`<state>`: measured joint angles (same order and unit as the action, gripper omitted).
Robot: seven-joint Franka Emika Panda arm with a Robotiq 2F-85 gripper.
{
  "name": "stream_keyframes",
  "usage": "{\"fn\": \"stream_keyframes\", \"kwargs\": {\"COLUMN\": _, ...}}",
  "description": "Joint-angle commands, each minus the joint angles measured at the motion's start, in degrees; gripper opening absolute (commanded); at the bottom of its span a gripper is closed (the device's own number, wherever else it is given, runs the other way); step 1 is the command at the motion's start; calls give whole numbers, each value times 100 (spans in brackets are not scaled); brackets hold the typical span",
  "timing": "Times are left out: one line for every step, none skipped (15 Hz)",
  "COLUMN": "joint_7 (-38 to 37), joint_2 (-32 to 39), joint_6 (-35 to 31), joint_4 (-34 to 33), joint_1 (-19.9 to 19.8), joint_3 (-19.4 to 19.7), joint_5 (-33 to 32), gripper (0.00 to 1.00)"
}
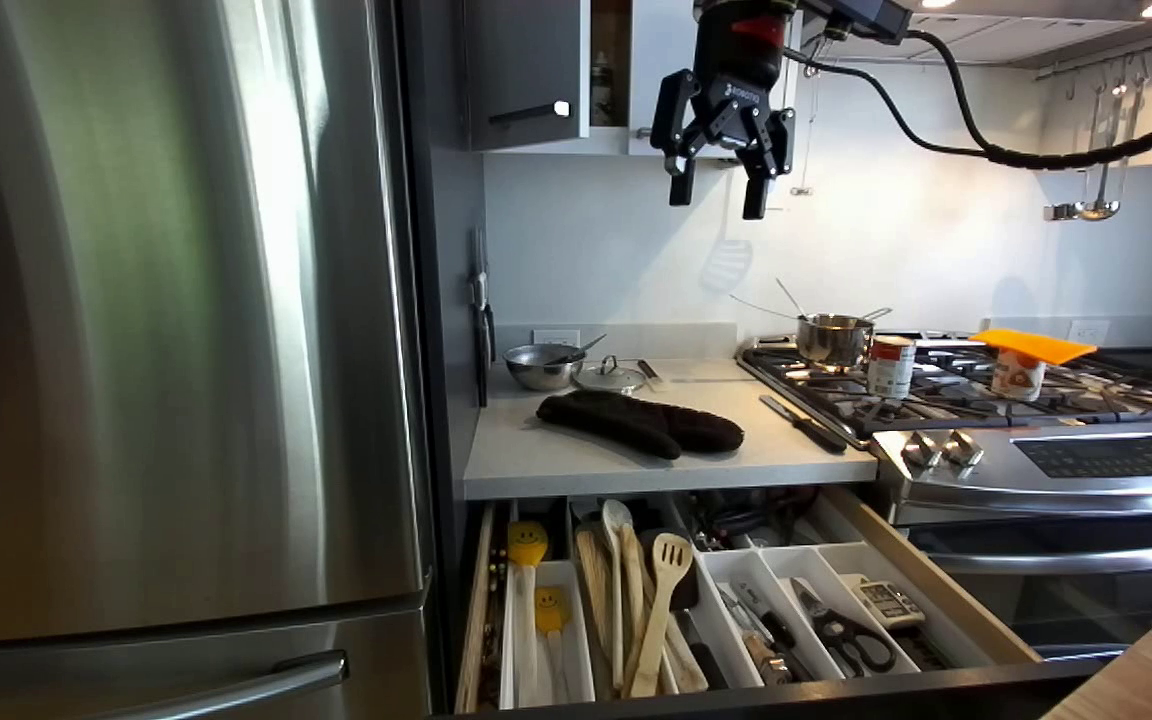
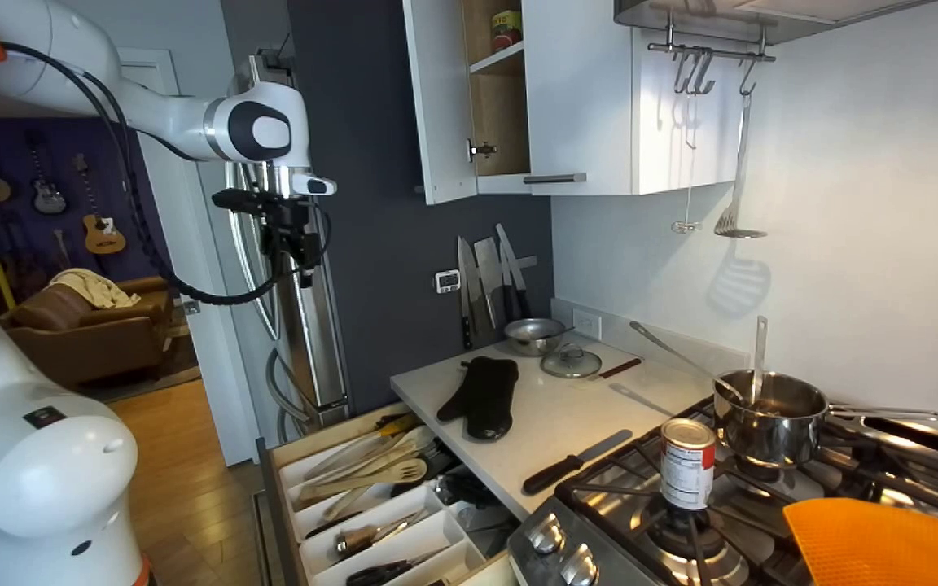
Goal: Move one scissors in the drawer forwards
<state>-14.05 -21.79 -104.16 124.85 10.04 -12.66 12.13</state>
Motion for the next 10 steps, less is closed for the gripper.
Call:
{"fn": "stream_keyframes", "kwargs": {"joint_7": -1, "joint_2": 4, "joint_6": 19, "joint_4": -17, "joint_1": -7, "joint_3": -5, "joint_5": -1, "gripper": 100}}
{"fn": "stream_keyframes", "kwargs": {"joint_7": -1, "joint_2": 4, "joint_6": 19, "joint_4": -17, "joint_1": -7, "joint_3": -5, "joint_5": -1, "gripper": 100}}
{"fn": "stream_keyframes", "kwargs": {"joint_7": -1, "joint_2": 4, "joint_6": 19, "joint_4": -17, "joint_1": -7, "joint_3": -5, "joint_5": -1, "gripper": 100}}
{"fn": "stream_keyframes", "kwargs": {"joint_7": -27, "joint_2": 148, "joint_6": -296, "joint_4": -37, "joint_1": -43, "joint_3": 64, "joint_5": 191, "gripper": 100}}
{"fn": "stream_keyframes", "kwargs": {"joint_7": -247, "joint_2": 308, "joint_6": -265, "joint_4": -99, "joint_1": -99, "joint_3": 89, "joint_5": 293, "gripper": 100}}
{"fn": "stream_keyframes", "kwargs": {"joint_7": -404, "joint_2": 402, "joint_6": -572, "joint_4": 3, "joint_1": -168, "joint_3": 86, "joint_5": 298, "gripper": 100}}
{"fn": "stream_keyframes", "kwargs": {"joint_7": -506, "joint_2": 496, "joint_6": -735, "joint_4": 70, "joint_1": -211, "joint_3": 98, "joint_5": 308, "gripper": 100}}
{"fn": "stream_keyframes", "kwargs": {"joint_7": -679, "joint_2": 632, "joint_6": -952, "joint_4": 167, "joint_1": -279, "joint_3": 95, "joint_5": 237, "gripper": 100}}
{"fn": "stream_keyframes", "kwargs": {"joint_7": -791, "joint_2": 760, "joint_6": -1053, "joint_4": 204, "joint_1": -315, "joint_3": 121, "joint_5": 237, "gripper": 100}}
{"fn": "stream_keyframes", "kwargs": {"joint_7": -988, "joint_2": 907, "joint_6": -1300, "joint_4": 317, "joint_1": -386, "joint_3": 129, "joint_5": 170, "gripper": 100}}
